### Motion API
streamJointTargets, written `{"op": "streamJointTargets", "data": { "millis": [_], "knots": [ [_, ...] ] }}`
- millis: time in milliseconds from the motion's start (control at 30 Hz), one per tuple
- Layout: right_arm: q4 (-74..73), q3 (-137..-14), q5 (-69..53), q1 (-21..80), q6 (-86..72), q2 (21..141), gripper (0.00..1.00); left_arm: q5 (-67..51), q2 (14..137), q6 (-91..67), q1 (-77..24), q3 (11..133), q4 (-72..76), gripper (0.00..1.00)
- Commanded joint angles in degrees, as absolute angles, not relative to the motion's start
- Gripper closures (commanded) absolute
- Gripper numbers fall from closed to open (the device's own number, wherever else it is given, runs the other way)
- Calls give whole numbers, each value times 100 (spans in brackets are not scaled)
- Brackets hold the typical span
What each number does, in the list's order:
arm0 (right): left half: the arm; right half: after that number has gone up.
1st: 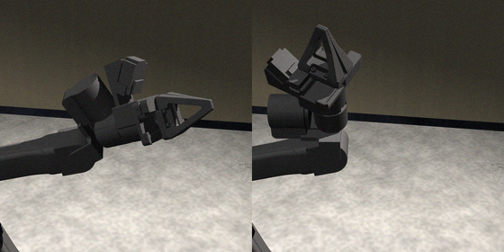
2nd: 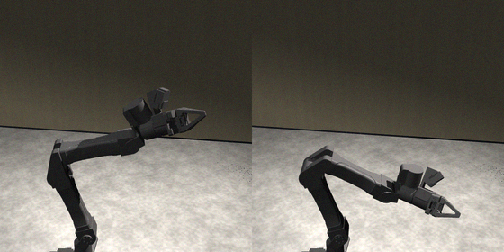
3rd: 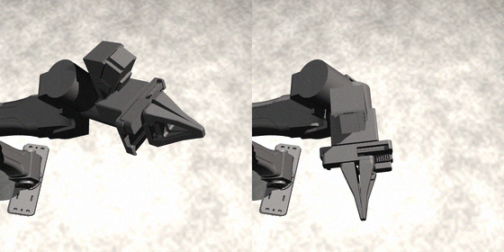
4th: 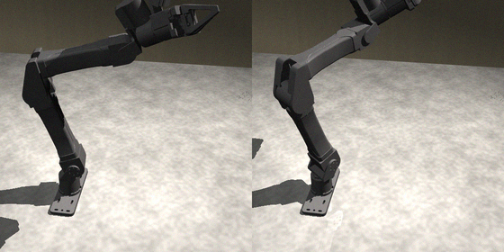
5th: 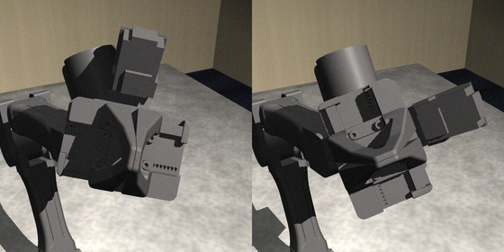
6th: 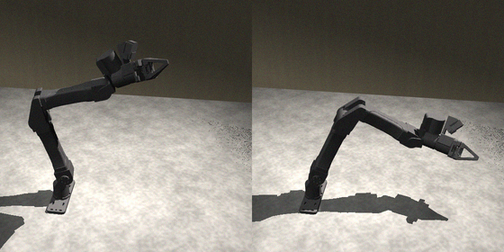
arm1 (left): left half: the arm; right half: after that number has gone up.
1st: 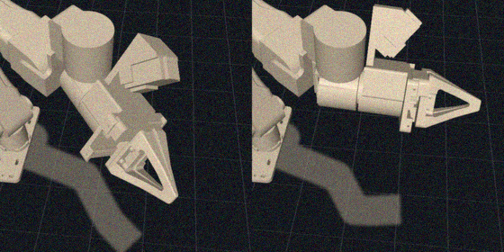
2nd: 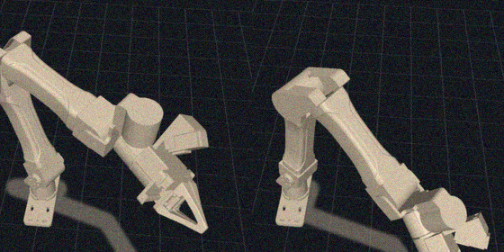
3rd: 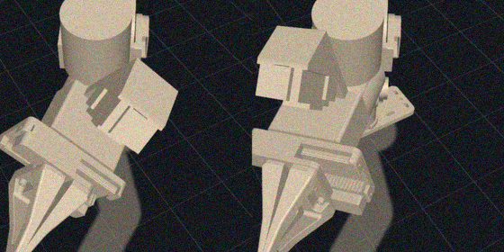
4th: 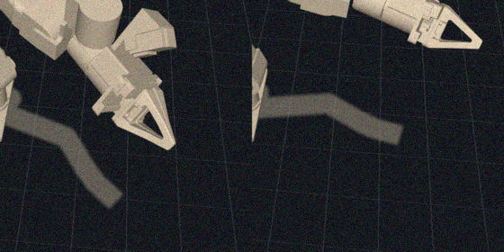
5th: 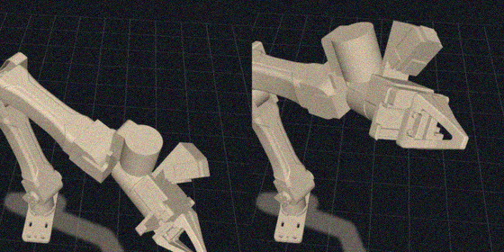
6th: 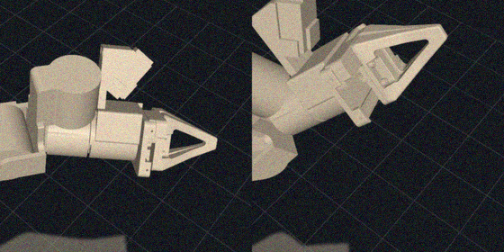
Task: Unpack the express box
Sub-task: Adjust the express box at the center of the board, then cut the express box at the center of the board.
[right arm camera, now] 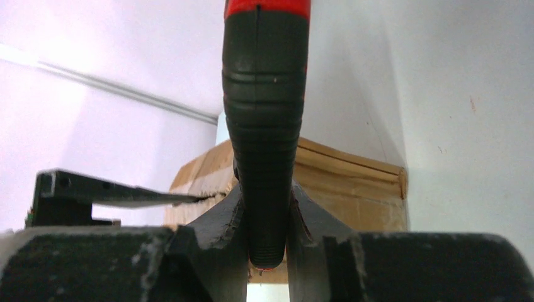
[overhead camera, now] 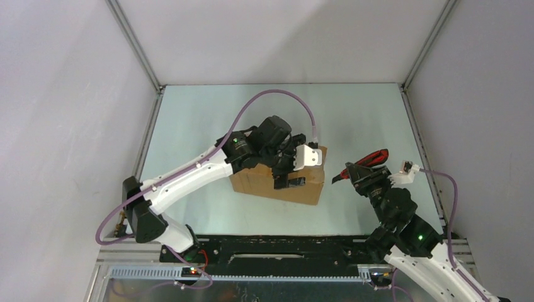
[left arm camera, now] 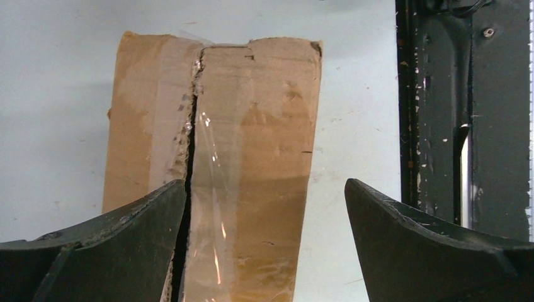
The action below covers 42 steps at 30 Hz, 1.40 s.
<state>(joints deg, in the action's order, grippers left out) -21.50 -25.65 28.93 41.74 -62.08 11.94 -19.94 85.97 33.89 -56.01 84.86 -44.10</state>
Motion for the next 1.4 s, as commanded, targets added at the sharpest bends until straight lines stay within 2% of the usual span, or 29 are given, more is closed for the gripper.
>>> {"op": "streamJointTargets", "data": {
  "millis": [0, 200, 367, 467, 600, 800, 1067, 1367],
  "knots": [
    [-1374, -2691, 3686, 4104, -6822, 1515, 100, -1932, 8564, 3033, -5723, 8679, -4262, 0],
    [-845, -2679, 3312, 3620, -7424, 2200, 100, -888, 7996, 1996, -5707, 8515, -3650, 0],
    [-391, -2463, 2824, 3099, -7909, 2524, 100, 1380, 7576, 720, -5562, 8626, -3575, 0],
    [-241, -2452, 2601, 2989, -8160, 2780, 100, 2175, 7434, -137, -5076, 8807, -4007, 0],
    [-248, -2412, 2609, 3025, -8336, 2840, 100, 1329, 7061, -2174, -3485, 8572, -4530, 0],
    [-347, -2221, 2742, 3035, -8477, 2742, 100, 689, 6502, -2648, -2279, 7441, -4045, 0],
    [191, -1976, 2828, 3141, -8741, 2980, 100, -397, 6398, -2923, -1518, 6854, -3410, 0],
    [668, -1721, 2838, 3113, -8982, 3023, 100, -788, 6625, -3138, -1141, 6536, -3082, 0]
  ]
}}
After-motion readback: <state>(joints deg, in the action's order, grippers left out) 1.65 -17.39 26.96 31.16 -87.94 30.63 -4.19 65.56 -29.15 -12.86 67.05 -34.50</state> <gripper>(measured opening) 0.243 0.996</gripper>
